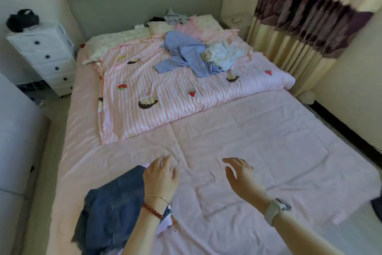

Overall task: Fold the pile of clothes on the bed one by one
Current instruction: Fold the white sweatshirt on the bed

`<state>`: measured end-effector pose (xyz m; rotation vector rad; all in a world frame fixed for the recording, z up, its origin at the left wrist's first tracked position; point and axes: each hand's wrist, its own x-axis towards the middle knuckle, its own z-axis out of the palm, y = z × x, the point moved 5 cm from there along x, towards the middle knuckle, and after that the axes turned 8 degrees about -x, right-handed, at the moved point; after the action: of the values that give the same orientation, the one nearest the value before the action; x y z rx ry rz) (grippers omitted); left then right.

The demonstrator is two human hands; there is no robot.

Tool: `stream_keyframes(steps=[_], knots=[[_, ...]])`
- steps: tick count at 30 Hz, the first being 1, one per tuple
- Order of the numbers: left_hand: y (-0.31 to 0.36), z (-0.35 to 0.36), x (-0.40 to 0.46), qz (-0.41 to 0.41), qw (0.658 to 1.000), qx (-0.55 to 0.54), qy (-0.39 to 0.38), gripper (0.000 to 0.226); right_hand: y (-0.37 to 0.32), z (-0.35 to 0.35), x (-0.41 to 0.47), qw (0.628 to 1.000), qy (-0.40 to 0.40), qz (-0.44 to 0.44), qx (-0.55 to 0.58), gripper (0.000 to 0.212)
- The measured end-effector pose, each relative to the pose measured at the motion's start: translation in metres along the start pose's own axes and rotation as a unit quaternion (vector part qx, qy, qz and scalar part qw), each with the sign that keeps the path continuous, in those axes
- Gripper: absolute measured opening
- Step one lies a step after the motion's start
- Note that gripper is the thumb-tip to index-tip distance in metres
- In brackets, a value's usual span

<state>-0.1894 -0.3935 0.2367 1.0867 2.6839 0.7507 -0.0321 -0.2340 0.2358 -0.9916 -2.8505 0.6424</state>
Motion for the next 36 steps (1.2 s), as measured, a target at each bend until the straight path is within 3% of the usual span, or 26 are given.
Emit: stream_keyframes(steps=[2, 8, 13, 17, 20, 23, 27, 30, 36], knots=[[0.043, 0.028, -0.002, 0.021, 0.999, -0.012, -0.022, 0.031, 0.050, -0.021, -0.024, 0.999, 0.025, 0.037, -0.002, 0.034], [0.189, 0.132, -0.032, 0.047, 0.994, -0.040, -0.090, 0.034, 0.217, -0.069, -0.128, 0.982, 0.054, 0.179, 0.038, 0.035], [0.322, 0.219, -0.060, 0.076, 0.986, -0.020, -0.148, 0.043, 0.353, -0.114, -0.199, 0.962, 0.060, 0.265, 0.018, 0.077], [0.423, 0.275, -0.069, 0.140, 0.974, -0.012, -0.180, 0.057, 0.433, -0.151, -0.236, 0.959, 0.074, 0.271, -0.026, 0.053], [0.489, 0.314, -0.065, 0.183, 0.960, 0.025, -0.212, 0.045, 0.489, -0.173, -0.250, 0.953, 0.090, 0.289, -0.024, 0.036], [0.544, 0.353, -0.049, 0.212, 0.947, 0.058, -0.236, 0.044, 0.543, -0.193, -0.248, 0.949, 0.099, 0.297, -0.036, 0.027], [0.603, 0.404, -0.006, 0.209, 0.946, 0.054, -0.241, 0.043, 0.626, -0.214, -0.219, 0.948, 0.048, 0.314, -0.033, 0.035], [0.650, 0.446, 0.050, 0.190, 0.951, 0.054, -0.239, 0.050, 0.695, -0.244, -0.167, 0.951, 0.031, 0.307, -0.031, 0.036], [0.746, 0.496, 0.173, 0.133, 0.968, 0.041, -0.207, 0.043, 0.799, -0.320, -0.039, 0.969, 0.005, 0.242, -0.048, 0.049]])
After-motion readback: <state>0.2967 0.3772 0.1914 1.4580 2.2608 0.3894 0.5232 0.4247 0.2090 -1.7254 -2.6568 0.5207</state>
